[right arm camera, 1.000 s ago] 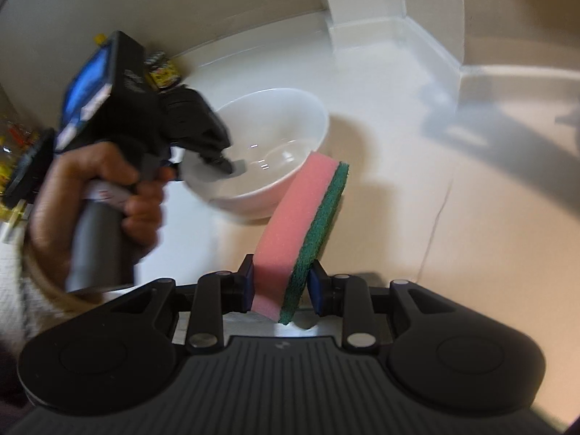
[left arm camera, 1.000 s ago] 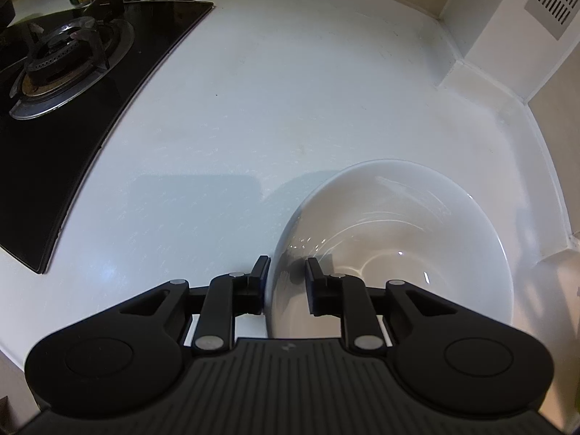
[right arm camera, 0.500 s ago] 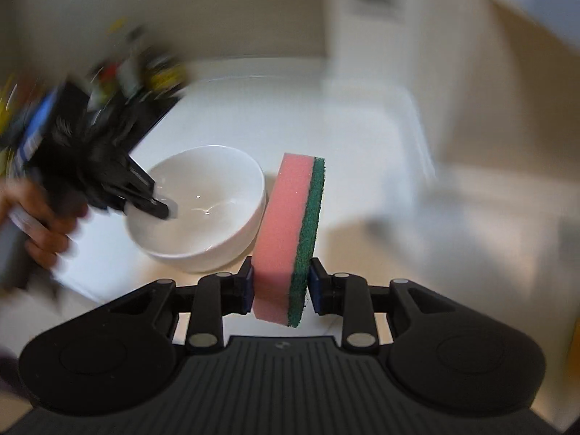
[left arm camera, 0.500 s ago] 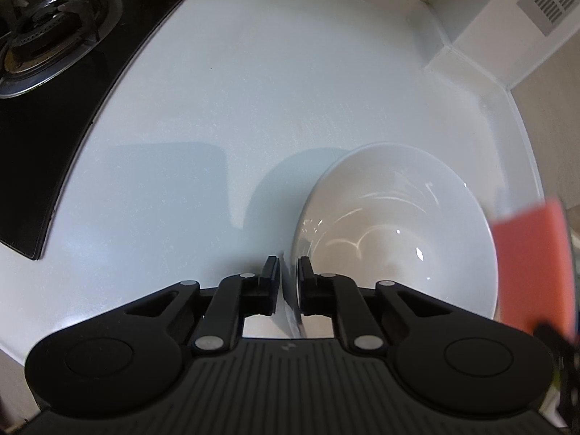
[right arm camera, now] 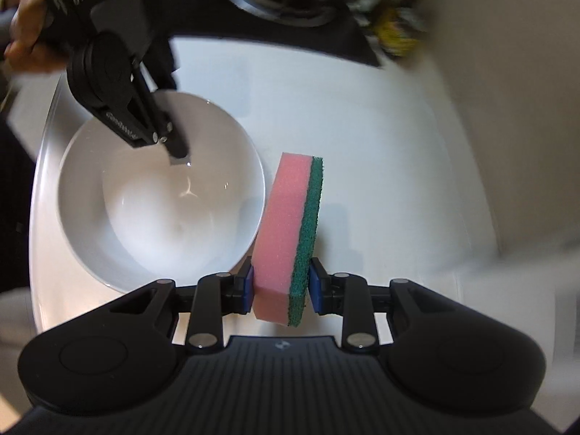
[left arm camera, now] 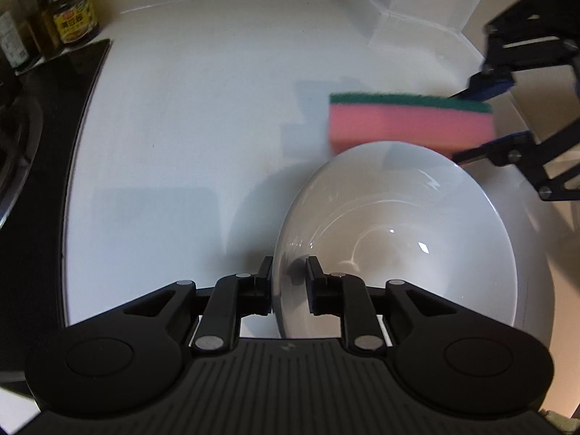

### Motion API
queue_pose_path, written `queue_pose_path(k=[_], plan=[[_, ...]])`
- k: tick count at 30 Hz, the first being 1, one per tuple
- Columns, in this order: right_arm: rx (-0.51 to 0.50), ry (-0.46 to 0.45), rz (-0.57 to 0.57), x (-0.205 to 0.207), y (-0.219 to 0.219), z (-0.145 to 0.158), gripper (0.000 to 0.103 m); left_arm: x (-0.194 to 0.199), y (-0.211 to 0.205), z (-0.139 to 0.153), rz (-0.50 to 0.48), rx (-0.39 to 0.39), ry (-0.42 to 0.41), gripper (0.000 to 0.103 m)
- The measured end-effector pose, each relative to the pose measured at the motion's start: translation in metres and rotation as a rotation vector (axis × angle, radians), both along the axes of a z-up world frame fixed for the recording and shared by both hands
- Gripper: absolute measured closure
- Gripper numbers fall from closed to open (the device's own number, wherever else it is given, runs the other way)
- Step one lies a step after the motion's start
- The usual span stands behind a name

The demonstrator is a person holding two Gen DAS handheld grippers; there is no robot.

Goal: Clean bowl

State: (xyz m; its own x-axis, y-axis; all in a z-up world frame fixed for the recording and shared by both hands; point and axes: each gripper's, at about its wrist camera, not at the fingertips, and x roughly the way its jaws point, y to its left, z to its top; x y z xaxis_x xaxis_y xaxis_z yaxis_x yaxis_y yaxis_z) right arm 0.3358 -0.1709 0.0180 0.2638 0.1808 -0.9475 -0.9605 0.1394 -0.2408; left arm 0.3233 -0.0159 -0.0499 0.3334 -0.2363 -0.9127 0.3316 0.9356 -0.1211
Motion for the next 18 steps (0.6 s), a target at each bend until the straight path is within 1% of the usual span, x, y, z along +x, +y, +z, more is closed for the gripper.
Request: queue_pose_path(k=[1, 3, 6, 7, 10, 12, 13, 16, 18], plan=[[-0.020, 0.034, 0.031, 0.009, 0.005, -0.006, 0.077, 0.003, 0.002, 0.000, -0.014, 0.002, -0.009, 0.077], [-0.028, 0.056, 0.069, 0.016, 0.007, -0.013, 0.077, 0.008, 0.004, -0.001, -0.033, 0.001, -0.013, 0.076], [0.001, 0.100, 0.067, 0.024, 0.001, -0.017, 0.077, 0.018, 0.004, -0.010, -0.011, -0.027, -0.003, 0.076], [0.021, 0.114, 0.038, 0.024, -0.003, -0.018, 0.077, 0.020, 0.002, -0.012, -0.007, -0.028, -0.003, 0.076], [0.067, 0.101, -0.071, 0.008, -0.015, -0.023, 0.077, 0.018, 0.008, -0.012, 0.015, -0.036, -0.005, 0.075], [0.105, 0.070, -0.175, -0.005, -0.022, -0.024, 0.077, 0.018, 0.007, -0.012, 0.028, -0.038, -0.011, 0.073], [0.116, 0.039, -0.223, -0.018, -0.025, -0.025, 0.077, 0.017, 0.007, -0.011, 0.029, -0.039, -0.011, 0.072], [0.100, -0.043, -0.321, -0.055, -0.029, -0.026, 0.077, 0.015, 0.006, -0.008, 0.052, -0.049, -0.004, 0.070], [0.094, -0.065, -0.374, -0.069, -0.028, -0.027, 0.077, 0.019, 0.007, -0.010, 0.066, -0.054, -0.006, 0.069]])
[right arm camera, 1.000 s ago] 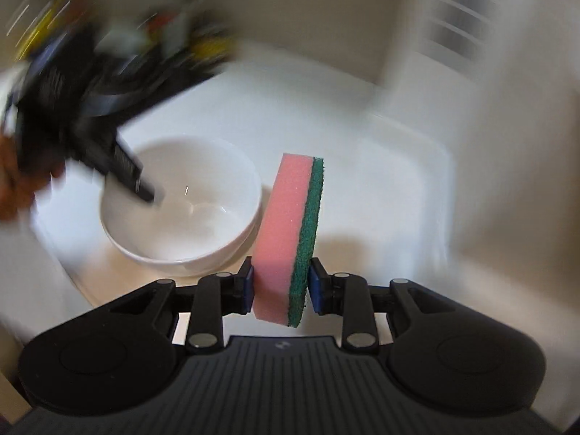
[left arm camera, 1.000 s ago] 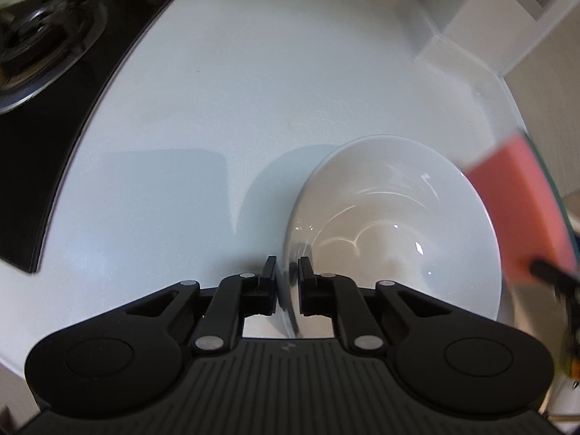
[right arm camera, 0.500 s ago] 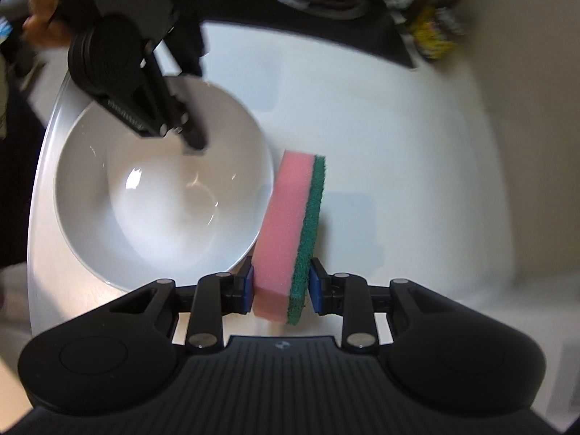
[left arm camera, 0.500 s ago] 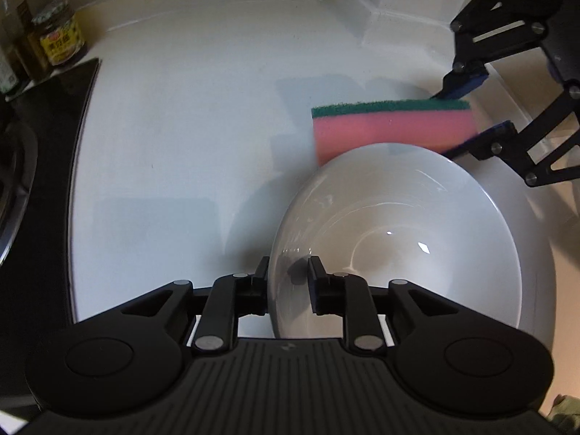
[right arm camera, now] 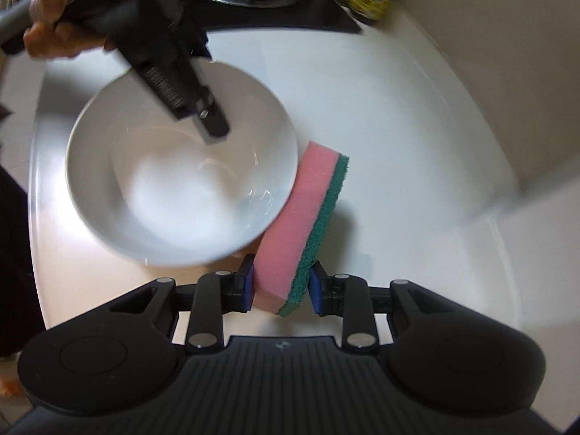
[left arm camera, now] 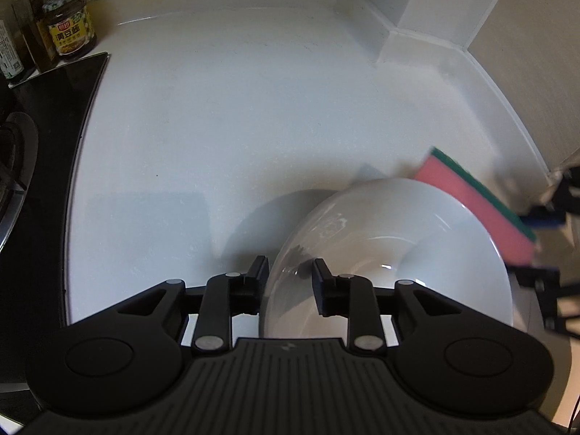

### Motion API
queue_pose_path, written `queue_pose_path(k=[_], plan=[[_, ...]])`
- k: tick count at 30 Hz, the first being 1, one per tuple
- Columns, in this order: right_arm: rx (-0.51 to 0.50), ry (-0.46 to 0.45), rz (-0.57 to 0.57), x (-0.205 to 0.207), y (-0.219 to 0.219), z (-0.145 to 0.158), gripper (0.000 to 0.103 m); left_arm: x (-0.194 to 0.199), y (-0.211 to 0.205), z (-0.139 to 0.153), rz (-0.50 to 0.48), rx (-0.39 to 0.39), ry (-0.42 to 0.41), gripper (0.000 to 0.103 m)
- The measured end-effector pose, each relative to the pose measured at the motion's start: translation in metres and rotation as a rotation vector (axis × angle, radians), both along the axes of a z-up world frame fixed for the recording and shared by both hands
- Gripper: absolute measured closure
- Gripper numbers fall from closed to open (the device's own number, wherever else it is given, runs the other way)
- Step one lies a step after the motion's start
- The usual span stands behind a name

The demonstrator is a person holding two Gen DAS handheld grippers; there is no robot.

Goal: Clean bowl

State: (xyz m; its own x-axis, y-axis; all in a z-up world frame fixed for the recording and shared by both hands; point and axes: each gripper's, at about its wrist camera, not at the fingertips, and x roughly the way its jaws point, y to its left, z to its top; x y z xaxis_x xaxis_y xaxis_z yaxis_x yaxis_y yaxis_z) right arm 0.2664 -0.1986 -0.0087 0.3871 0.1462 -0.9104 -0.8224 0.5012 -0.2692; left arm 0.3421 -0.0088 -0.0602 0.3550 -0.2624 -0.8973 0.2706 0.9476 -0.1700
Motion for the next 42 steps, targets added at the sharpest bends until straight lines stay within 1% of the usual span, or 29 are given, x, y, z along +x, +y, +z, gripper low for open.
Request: queue_pose_path(k=[2, 3, 4, 6, 8, 11, 12, 15, 19, 20, 22, 24, 26, 27, 29, 30, 31, 32, 33, 34, 35, 37, 38, 40, 42], plan=[[0.002, -0.029, -0.114, -0.022, 0.001, 0.003, 0.077, -0.004, 0.001, 0.003, 0.009, -0.002, 0.000, 0.069], [0.004, -0.041, -0.142, -0.029, 0.002, 0.003, 0.077, -0.004, 0.001, 0.003, 0.015, -0.004, 0.001, 0.069], [0.011, -0.057, -0.208, -0.041, 0.003, 0.005, 0.078, -0.005, 0.002, 0.003, 0.017, -0.003, 0.001, 0.069], [0.041, -0.074, -0.302, -0.060, 0.006, 0.008, 0.077, -0.005, 0.004, 0.003, 0.028, -0.002, 0.001, 0.069], [0.092, -0.087, -0.426, -0.082, 0.006, 0.011, 0.078, -0.008, 0.005, 0.004, 0.042, 0.002, -0.001, 0.069], [0.164, -0.100, -0.564, -0.116, 0.006, 0.016, 0.078, -0.012, 0.008, 0.005, 0.070, 0.006, -0.004, 0.069], [0.181, -0.099, -0.590, -0.120, 0.007, 0.015, 0.077, -0.015, 0.009, 0.005, 0.087, 0.008, -0.007, 0.069], [0.291, -0.079, -0.729, -0.144, 0.013, 0.011, 0.077, -0.026, 0.009, 0.005, 0.140, 0.025, -0.025, 0.071], [0.443, -0.030, -0.845, -0.167, 0.015, 0.007, 0.077, -0.041, 0.004, 0.005, 0.213, 0.053, -0.042, 0.073], [0.497, -0.012, -0.878, -0.174, 0.013, 0.007, 0.077, -0.048, 0.001, 0.005, 0.232, 0.063, -0.045, 0.075], [0.567, -0.008, -0.929, -0.180, 0.009, 0.008, 0.077, -0.054, -0.001, 0.006, 0.234, 0.064, -0.043, 0.077], [0.589, -0.018, -0.983, -0.181, 0.001, 0.007, 0.077, -0.055, -0.001, 0.006, 0.177, 0.053, -0.008, 0.077], [0.594, -0.028, -1.011, -0.175, -0.010, 0.003, 0.077, -0.048, 0.004, 0.007, 0.134, 0.021, 0.042, 0.077], [0.588, -0.038, -1.009, -0.171, -0.013, 0.002, 0.077, -0.040, 0.006, 0.009, 0.096, 0.024, 0.063, 0.077], [0.567, -0.057, -0.992, -0.161, -0.020, 0.000, 0.077, -0.026, 0.007, 0.014, 0.045, 0.058, 0.063, 0.077], [0.560, -0.064, -0.991, -0.156, -0.022, 0.000, 0.077, -0.016, 0.007, 0.020, 0.016, 0.058, 0.065, 0.079], [0.551, -0.072, -0.988, -0.152, -0.025, 0.000, 0.077, -0.010, 0.008, 0.024, 0.001, 0.041, 0.073, 0.079], [0.535, -0.081, -0.982, -0.148, -0.026, -0.001, 0.077, 0.002, 0.008, 0.029, -0.031, 0.017, 0.087, 0.079], [0.531, -0.092, -0.989, -0.148, -0.027, -0.002, 0.077, 0.012, 0.004, 0.033, -0.077, 0.011, 0.102, 0.079], [0.523, -0.100, -0.994, -0.145, -0.029, -0.002, 0.077, 0.019, 0.000, 0.035, -0.105, 0.013, 0.114, 0.079], [0.526, -0.101, -0.998, -0.143, -0.028, -0.003, 0.077, 0.027, -0.007, 0.036, -0.153, 0.023, 0.127, 0.082], [0.538, -0.097, -1.006, -0.144, -0.026, -0.005, 0.077, 0.036, -0.016, 0.035, -0.201, 0.031, 0.138, 0.082], [0.546, -0.088, -1.010, -0.147, -0.024, -0.006, 0.077, 0.039, -0.020, 0.035, -0.219, 0.038, 0.131, 0.082], [0.563, -0.071, -1.018, -0.153, -0.020, -0.008, 0.077, 0.036, -0.020, 0.036, -0.199, 0.042, 0.102, 0.082], [0.579, -0.065, -1.033, -0.162, -0.013, -0.009, 0.077, 0.033, -0.019, 0.036, -0.177, 0.045, 0.071, 0.084]])
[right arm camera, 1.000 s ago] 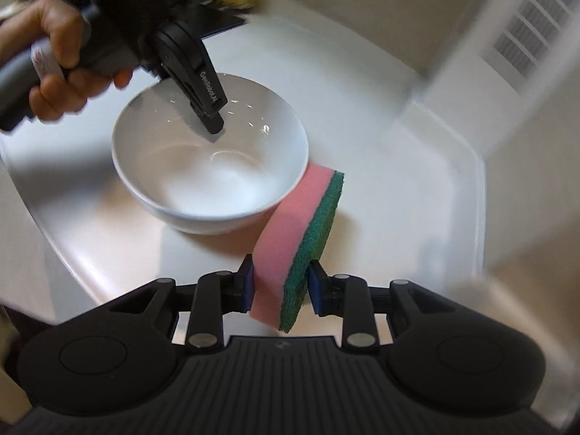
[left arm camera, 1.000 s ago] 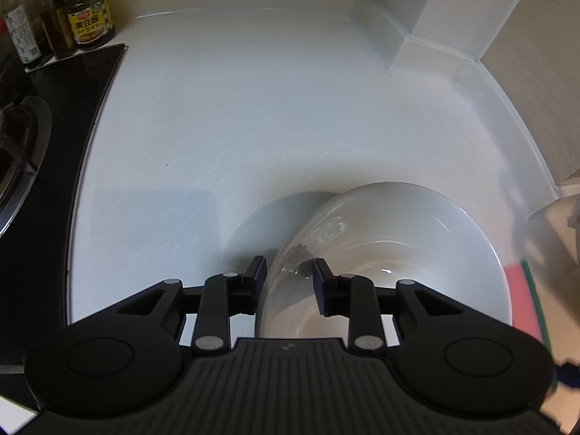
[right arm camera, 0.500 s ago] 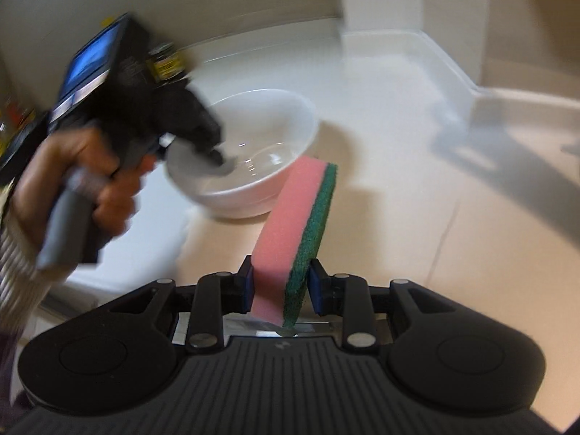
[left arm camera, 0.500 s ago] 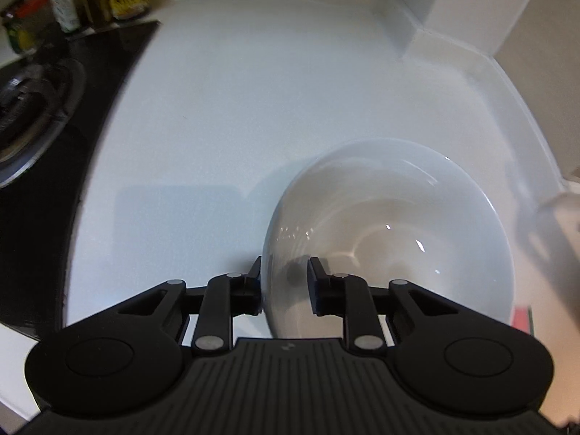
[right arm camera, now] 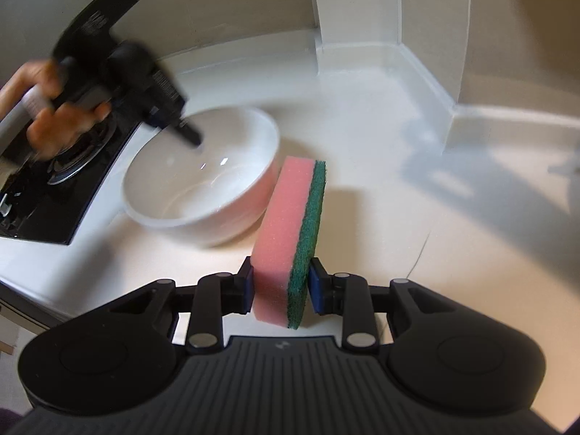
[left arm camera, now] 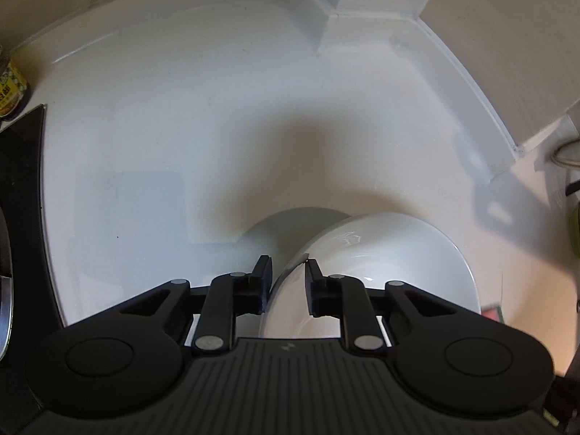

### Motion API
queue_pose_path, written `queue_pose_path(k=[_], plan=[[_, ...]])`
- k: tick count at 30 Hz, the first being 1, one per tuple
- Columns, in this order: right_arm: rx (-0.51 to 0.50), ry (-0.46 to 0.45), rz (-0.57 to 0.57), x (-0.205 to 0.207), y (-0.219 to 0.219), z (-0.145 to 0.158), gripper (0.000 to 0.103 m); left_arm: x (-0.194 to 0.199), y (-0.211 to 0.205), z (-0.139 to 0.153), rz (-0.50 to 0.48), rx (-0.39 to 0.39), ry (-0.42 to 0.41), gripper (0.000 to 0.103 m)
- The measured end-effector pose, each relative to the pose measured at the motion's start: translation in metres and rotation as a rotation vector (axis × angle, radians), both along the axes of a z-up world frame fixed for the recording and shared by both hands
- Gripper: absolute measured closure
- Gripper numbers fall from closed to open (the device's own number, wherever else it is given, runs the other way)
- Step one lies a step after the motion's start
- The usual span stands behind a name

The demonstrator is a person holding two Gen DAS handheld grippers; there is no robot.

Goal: Clean bowl

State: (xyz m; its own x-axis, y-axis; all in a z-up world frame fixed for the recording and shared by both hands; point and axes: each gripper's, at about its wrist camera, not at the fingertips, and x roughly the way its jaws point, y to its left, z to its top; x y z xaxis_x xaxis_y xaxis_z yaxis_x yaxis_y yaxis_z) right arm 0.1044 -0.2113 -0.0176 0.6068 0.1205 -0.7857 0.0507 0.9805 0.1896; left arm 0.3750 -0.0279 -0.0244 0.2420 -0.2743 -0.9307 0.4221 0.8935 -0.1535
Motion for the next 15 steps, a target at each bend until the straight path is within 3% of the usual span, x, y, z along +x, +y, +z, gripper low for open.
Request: queue_pose_path(k=[3, 6, 9, 15], plan=[[0.054, -0.007, -0.046, -0.010, 0.008, 0.000, 0.077, -0.014, 0.011, -0.001, 0.107, -0.019, -0.024, 0.089], [0.065, -0.025, -0.115, -0.001, 0.009, -0.004, 0.077, -0.031, 0.027, -0.003, 0.235, -0.072, 0.004, 0.096], [0.013, -0.047, -0.151, 0.025, 0.008, -0.005, 0.077, -0.049, 0.034, -0.006, 0.325, -0.110, 0.028, 0.097], [-0.084, -0.100, -0.173, 0.068, 0.009, -0.014, 0.077, -0.074, 0.028, -0.006, 0.462, -0.096, -0.030, 0.094]])
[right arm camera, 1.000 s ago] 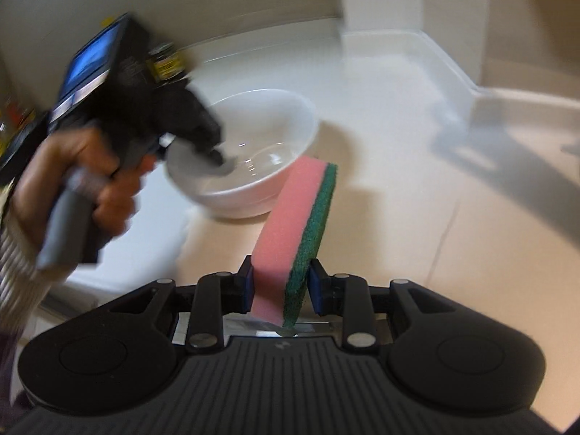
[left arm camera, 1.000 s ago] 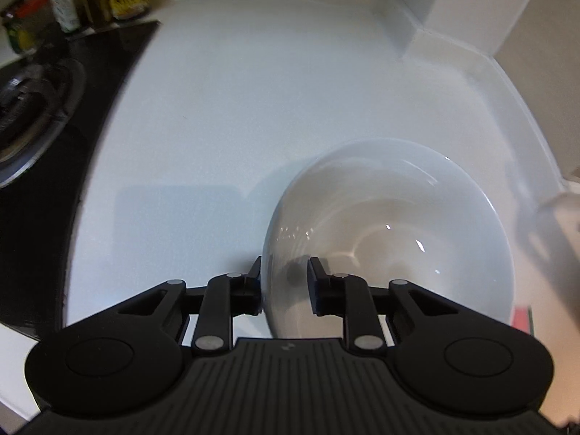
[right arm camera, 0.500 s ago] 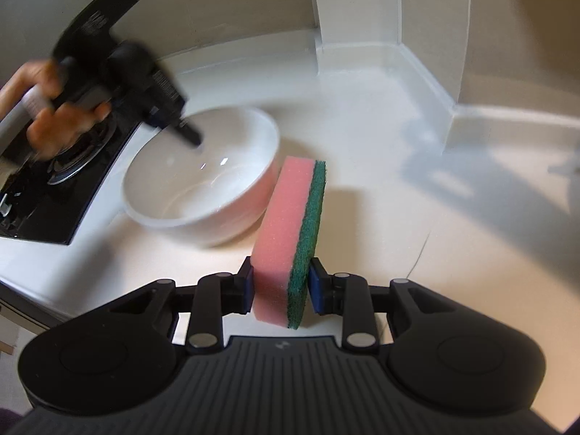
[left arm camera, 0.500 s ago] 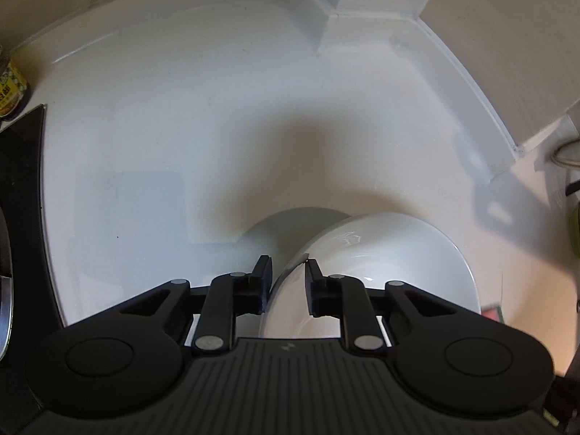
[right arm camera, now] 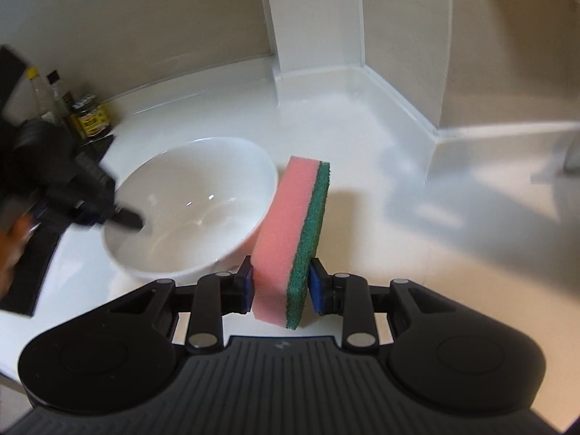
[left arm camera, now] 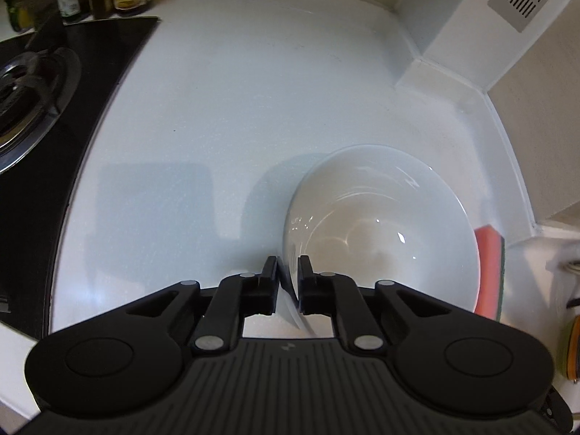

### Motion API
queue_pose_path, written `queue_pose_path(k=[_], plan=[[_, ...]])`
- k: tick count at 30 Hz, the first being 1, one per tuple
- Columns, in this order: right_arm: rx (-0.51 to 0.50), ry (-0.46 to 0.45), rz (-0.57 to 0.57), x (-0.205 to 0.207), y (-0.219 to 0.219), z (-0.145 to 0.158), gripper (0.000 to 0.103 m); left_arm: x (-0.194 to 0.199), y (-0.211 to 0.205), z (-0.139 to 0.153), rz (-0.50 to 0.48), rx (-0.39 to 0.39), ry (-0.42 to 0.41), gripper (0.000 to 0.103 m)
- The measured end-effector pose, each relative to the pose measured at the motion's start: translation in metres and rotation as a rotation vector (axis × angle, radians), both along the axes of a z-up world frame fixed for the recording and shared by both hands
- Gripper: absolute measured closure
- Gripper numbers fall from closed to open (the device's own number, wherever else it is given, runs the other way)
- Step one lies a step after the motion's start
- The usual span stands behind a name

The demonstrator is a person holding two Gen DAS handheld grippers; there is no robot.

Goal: Clean bowl

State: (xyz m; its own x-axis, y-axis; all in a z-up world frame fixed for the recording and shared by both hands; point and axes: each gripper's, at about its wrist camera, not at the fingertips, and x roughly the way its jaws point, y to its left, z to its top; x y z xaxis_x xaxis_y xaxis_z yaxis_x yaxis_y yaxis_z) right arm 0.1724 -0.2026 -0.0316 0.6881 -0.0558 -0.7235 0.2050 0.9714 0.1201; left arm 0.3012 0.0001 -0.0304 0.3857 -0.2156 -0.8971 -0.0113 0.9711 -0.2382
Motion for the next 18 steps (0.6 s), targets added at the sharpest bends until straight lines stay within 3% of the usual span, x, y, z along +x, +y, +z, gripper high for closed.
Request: queue_pose_path(k=[8, 18], plan=[[0.009, 0.002, 0.025, -0.036, 0.020, 0.000, 0.077, -0.008, -0.015, 0.000, 0.098, 0.064, -0.022, 0.098], [0.090, 0.048, 0.114, -0.088, 0.042, 0.009, 0.077, -0.008, -0.012, -0.011, 0.130, 0.041, 0.017, 0.099]])
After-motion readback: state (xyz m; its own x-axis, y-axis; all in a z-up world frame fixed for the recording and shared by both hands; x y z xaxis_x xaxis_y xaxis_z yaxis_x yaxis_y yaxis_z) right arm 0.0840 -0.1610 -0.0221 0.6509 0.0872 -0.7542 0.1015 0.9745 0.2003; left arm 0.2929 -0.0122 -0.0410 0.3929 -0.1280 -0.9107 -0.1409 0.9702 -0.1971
